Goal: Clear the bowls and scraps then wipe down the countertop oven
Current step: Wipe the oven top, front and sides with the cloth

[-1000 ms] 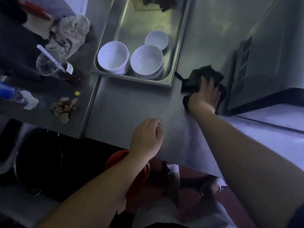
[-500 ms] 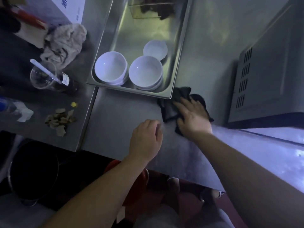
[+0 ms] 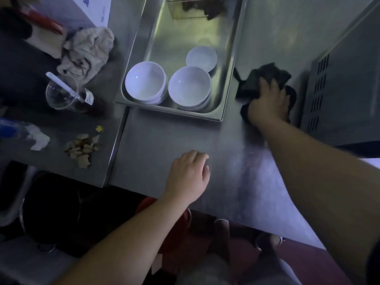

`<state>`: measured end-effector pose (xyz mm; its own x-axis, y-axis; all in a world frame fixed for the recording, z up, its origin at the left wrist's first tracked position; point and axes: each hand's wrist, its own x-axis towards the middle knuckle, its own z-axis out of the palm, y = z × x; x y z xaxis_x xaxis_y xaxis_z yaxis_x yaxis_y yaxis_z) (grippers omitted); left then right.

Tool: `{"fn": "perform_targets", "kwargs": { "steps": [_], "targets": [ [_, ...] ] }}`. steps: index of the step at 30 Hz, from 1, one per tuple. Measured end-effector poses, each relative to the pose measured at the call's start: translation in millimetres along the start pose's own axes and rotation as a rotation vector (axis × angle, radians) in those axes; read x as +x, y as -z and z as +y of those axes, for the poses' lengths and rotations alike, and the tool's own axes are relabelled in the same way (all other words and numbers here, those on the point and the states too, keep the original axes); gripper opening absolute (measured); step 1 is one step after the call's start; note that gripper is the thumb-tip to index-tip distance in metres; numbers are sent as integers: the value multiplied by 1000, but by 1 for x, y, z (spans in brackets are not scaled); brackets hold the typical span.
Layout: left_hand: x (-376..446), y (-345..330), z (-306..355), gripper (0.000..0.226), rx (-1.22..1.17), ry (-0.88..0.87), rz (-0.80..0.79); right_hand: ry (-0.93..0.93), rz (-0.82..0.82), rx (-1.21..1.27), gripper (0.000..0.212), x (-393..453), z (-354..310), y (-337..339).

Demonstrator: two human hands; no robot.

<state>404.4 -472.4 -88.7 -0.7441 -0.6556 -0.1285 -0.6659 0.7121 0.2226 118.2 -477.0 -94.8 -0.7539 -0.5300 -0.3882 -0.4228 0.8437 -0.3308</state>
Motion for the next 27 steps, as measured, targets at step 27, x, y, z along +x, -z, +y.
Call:
{"fn": "perform_targets", "kwargs": {
  "steps": [27],
  "targets": [
    [-46,-8,23,66,-4,97,-341,598,-429,-320,66,-298,182,-48]
  ]
}}
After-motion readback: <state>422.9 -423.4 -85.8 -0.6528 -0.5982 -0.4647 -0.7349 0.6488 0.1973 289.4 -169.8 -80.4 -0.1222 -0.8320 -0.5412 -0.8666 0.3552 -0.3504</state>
